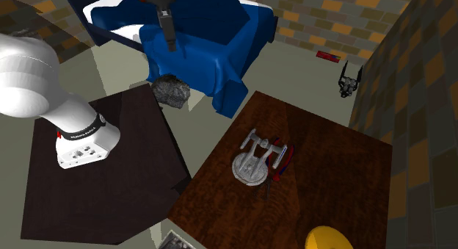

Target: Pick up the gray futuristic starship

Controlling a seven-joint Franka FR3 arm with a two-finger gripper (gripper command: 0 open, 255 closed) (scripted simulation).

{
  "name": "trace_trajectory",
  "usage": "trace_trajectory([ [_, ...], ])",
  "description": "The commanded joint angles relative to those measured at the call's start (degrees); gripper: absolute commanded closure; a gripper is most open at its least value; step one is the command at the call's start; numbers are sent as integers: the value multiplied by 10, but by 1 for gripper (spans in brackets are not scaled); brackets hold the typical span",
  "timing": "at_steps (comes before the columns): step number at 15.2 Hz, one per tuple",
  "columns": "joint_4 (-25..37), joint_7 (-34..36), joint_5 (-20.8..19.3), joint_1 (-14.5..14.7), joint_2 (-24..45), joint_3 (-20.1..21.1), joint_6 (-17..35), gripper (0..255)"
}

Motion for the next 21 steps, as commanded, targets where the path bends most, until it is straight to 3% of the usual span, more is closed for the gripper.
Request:
trace_trajectory([
  [1,0,8,0,-6,39,-5,39,0],
  [12,48,37,16,-35,255,-39,206,0],
  [21,143,42,60,-62,444,-61,294,0],
])
